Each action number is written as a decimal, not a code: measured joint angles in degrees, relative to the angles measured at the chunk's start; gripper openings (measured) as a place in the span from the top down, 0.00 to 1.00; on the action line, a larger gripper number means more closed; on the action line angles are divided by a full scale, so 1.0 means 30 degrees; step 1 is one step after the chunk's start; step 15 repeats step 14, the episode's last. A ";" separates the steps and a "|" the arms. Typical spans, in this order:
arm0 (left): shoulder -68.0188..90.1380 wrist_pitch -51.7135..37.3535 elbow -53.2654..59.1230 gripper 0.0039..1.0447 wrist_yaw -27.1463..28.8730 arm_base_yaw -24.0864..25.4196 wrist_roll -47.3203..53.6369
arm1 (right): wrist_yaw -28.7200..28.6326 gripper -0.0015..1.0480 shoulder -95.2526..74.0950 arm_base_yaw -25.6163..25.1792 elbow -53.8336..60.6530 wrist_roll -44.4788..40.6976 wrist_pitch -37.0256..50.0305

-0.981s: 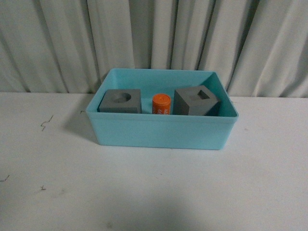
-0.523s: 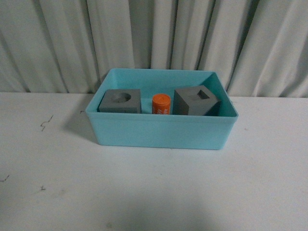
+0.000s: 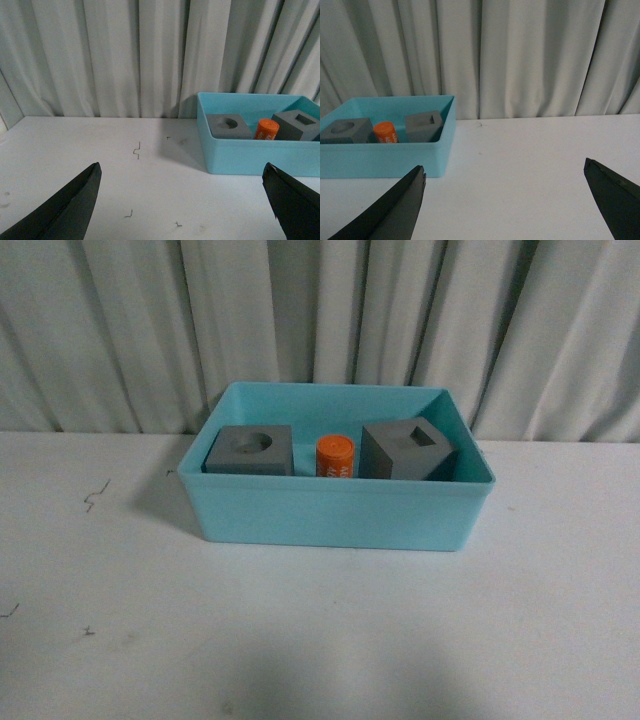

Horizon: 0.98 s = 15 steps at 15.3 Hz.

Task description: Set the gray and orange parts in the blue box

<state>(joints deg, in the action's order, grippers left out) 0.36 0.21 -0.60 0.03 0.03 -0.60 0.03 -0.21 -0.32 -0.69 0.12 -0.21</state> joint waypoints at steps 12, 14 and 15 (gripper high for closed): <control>0.0000 0.0000 0.0000 0.06 0.0000 0.0000 0.0000 | 0.0000 0.06 0.0000 0.0000 0.0000 0.0000 -0.0007; 0.0000 0.0000 0.0000 0.06 0.0000 0.0000 0.0000 | 0.0000 0.06 0.0000 0.0000 0.0000 0.0000 -0.0007; 0.0000 0.0000 0.0000 0.06 0.0000 0.0000 0.0000 | 0.0000 0.06 0.0000 0.0000 0.0000 0.0000 -0.0007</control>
